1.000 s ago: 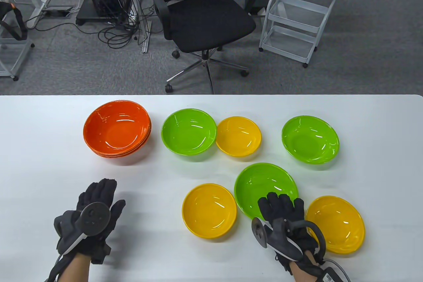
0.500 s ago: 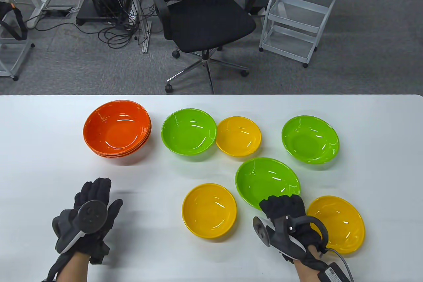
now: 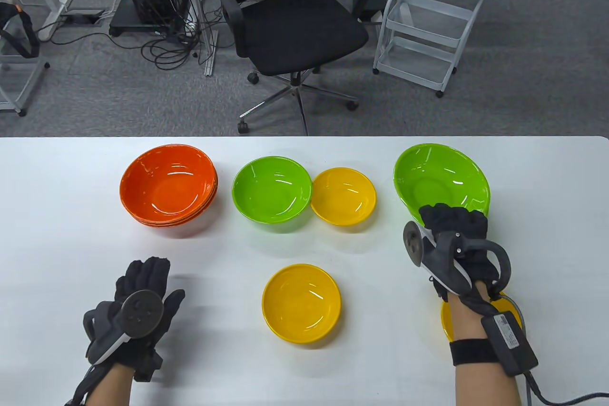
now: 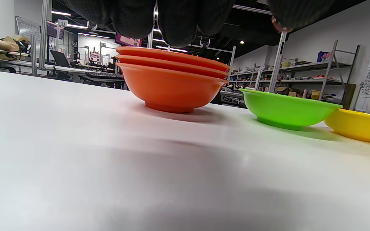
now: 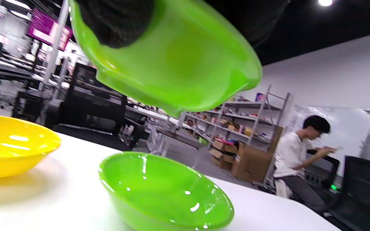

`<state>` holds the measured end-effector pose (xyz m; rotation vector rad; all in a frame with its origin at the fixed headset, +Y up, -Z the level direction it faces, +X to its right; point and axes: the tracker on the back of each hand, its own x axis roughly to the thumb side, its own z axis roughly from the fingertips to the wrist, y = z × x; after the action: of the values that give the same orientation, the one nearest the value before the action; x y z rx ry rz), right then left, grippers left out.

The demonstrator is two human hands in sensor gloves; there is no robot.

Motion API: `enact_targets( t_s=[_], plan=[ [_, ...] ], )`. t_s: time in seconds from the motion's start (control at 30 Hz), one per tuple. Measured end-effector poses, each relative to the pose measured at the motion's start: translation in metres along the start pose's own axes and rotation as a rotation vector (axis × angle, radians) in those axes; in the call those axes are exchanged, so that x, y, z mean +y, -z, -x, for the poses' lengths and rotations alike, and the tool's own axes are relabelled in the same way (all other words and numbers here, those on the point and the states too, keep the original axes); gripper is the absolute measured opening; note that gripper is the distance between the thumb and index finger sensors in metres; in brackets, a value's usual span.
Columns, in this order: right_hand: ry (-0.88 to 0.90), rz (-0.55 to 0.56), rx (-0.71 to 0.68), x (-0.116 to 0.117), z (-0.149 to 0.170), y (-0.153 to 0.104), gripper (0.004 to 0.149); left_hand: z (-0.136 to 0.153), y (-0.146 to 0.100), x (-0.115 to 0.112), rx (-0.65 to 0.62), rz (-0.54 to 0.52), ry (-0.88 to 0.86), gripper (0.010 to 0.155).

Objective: Nest bowls by color group

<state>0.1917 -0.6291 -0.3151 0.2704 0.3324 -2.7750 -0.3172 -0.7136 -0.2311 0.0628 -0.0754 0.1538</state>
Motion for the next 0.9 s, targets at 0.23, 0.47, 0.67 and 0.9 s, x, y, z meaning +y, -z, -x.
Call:
enact_targets(
  t_s=[0.23, 0.47, 0.67, 0.9],
  plan=[
    [-0.111, -0.133, 0.030, 0.054, -0.017, 0.022, 0.042, 0.004, 0.006, -0.009, 0.021, 0.052, 0.010, 0.074],
    [-0.080, -0.205, 0.078, 0.092, -0.024, 0.026, 0.042, 0.005, 0.010, -0.014, 0.032, 0.094, 0.037, 0.074],
    [0.007, -0.310, 0.088, 0.101, -0.016, 0.031, 0.043, 0.005, 0.011, -0.014, 0.028, 0.098, 0.024, 0.074],
    [-0.057, -0.272, 0.043, 0.098, -0.026, 0.024, 0.056, -0.001, 0.009, -0.011, -0.003, 0.068, 0.050, 0.073]
  ],
)
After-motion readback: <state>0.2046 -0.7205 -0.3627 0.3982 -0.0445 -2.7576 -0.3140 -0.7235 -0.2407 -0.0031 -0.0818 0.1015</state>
